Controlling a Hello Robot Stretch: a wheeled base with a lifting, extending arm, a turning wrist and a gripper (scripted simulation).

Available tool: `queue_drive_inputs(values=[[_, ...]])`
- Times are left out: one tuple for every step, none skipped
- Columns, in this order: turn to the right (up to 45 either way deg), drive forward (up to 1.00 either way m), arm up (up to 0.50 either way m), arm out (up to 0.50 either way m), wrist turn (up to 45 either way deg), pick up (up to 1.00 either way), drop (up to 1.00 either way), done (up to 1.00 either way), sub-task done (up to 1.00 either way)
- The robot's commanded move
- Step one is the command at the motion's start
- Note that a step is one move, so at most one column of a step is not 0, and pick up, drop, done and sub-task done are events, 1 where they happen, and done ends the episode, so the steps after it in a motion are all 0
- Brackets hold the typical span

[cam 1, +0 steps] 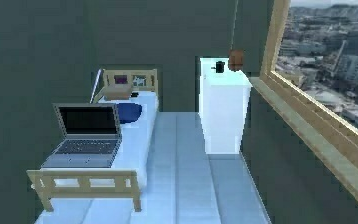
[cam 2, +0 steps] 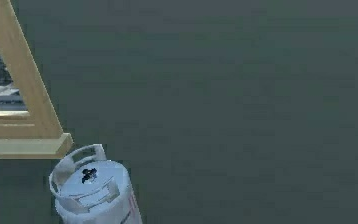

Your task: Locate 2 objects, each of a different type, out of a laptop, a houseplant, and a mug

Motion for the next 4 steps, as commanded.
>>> queue_drive_inputs(values=[[0.0, 0.1, 0.0, 0.0, 0.0, 0.0, 0.0, 0.0, 0.0], [-6.0, 0.0, 0.0, 0.0, 0.0, 0.0, 0.0, 0.0, 0.0], [0.0, 0.25, 0.0, 0.0, 0.0, 0.0, 0.0, 0.0, 0.0], [39.0, 0.0, 0.0, 0.0, 0.0, 0.0, 0.0, 0.0, 0.0]])
